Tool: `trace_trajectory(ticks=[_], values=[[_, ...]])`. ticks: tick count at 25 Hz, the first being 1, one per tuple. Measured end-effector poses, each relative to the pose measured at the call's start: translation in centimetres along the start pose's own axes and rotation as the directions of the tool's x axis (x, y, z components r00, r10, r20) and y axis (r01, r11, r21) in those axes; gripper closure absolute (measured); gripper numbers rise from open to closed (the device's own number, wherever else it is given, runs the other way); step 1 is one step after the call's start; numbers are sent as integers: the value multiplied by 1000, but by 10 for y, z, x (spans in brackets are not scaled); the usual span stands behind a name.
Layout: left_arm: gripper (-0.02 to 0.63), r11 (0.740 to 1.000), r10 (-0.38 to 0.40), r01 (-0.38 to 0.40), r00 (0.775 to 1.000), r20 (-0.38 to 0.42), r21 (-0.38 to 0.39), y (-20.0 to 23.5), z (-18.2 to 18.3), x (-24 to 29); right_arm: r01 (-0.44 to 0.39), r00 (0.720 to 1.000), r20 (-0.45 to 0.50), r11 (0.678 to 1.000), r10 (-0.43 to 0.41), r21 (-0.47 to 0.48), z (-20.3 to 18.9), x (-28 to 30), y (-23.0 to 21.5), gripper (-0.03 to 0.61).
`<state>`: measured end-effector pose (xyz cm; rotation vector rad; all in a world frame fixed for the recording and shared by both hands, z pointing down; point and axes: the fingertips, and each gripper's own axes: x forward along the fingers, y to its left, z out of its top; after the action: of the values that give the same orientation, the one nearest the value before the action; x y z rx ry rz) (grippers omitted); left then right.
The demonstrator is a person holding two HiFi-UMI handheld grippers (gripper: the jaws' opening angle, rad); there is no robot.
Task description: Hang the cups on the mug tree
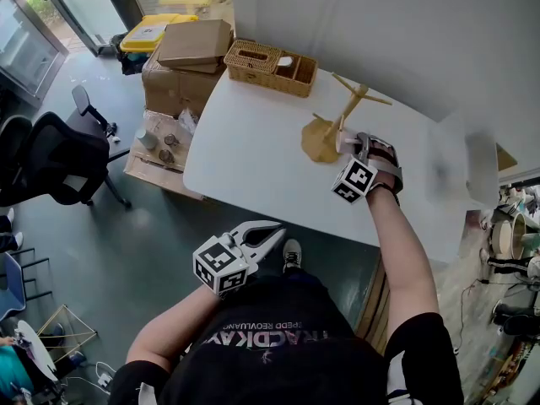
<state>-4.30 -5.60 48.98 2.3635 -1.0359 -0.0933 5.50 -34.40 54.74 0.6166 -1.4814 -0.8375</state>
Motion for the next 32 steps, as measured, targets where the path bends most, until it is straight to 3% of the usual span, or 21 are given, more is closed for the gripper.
trace_trajectory(ticks=[2,6,23,27,28,29,32], values=[[618,1000,-4,4,1000,0,2,0,0,0,-10,1000,8,1000,10,-16,3,-3,2,537],[618,1000,-13,13,1000,0,2,-1,-1,-1,-37,999,4,998,37,-47,4,-5,8,465],[618,999,-38,39,999,-11,19,-10,-3,0,-30,997,70,999,32,-41,14,-35,26,462],[618,998,-49,49,999,-18,26,-14,-4,-2,-33,990,136,998,25,57,24,-57,27,462],[618,998,-52,52,998,-20,29,-15,-5,-3,-47,987,158,994,31,101,26,-64,27,477],[618,998,-55,56,998,-22,31,-16,-6,-4,-66,983,181,986,38,151,28,-71,27,531],[618,997,-65,66,997,-29,39,-19,-7,-6,-167,962,262,930,81,328,34,-94,30,566]])
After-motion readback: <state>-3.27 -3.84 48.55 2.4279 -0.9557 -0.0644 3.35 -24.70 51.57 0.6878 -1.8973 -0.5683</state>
